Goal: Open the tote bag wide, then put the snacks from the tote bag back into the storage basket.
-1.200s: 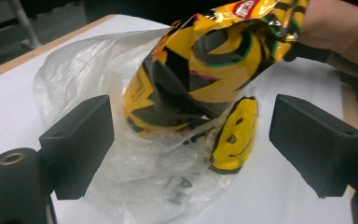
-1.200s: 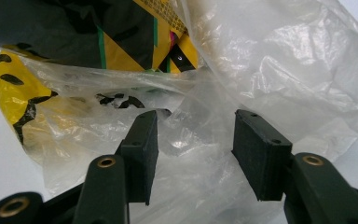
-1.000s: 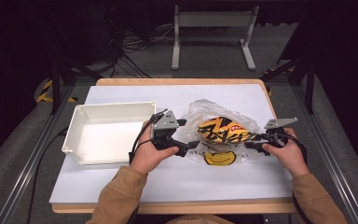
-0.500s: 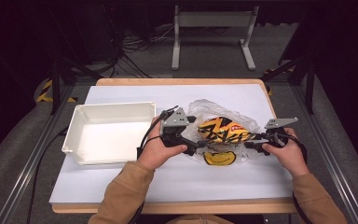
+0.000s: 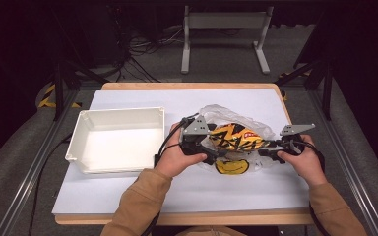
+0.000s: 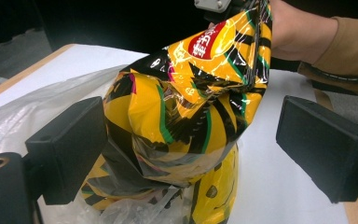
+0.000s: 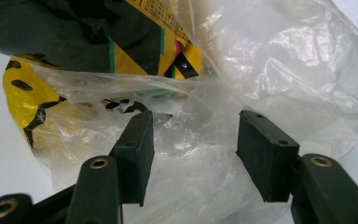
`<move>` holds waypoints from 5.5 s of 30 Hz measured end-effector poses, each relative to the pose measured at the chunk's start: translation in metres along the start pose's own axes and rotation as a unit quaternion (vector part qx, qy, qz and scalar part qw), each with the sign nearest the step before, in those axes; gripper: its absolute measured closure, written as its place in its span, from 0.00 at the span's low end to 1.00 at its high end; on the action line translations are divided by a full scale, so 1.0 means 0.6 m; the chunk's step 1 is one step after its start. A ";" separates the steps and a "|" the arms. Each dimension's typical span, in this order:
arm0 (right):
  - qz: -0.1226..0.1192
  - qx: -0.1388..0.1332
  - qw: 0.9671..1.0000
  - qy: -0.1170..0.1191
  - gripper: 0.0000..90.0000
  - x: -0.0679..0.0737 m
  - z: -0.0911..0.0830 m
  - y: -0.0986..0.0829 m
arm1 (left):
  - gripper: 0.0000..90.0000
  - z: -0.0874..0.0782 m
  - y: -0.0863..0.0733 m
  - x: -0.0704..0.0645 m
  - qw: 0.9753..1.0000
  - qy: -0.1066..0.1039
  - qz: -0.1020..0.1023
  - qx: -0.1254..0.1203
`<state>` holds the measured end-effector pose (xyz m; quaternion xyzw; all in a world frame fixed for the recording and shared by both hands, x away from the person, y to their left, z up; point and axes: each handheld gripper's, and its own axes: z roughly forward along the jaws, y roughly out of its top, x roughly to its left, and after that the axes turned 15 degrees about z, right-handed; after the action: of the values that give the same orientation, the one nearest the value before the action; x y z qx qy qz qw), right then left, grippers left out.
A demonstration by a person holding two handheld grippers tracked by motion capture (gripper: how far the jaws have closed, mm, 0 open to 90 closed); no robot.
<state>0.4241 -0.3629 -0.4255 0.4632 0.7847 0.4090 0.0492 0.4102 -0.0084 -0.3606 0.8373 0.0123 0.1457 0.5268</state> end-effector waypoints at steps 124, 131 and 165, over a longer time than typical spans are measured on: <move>0.009 -0.057 0.998 0.019 0.25 0.011 -0.028 0.014 | 0.89 -0.113 0.154 0.077 0.992 -0.032 -0.085 -0.082; 0.009 -0.059 0.998 0.019 0.25 0.012 -0.028 0.014 | 0.90 -0.137 0.163 0.081 0.992 -0.027 -0.088 -0.087; -0.001 -0.053 0.998 0.030 0.24 0.016 -0.010 0.028 | 0.99 -0.270 0.120 0.091 0.989 0.044 -0.111 -0.085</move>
<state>0.4275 -0.3554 -0.4069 0.4470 0.7634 0.4636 0.0504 0.4110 0.1113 -0.2190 0.7758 0.1159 0.1238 0.6078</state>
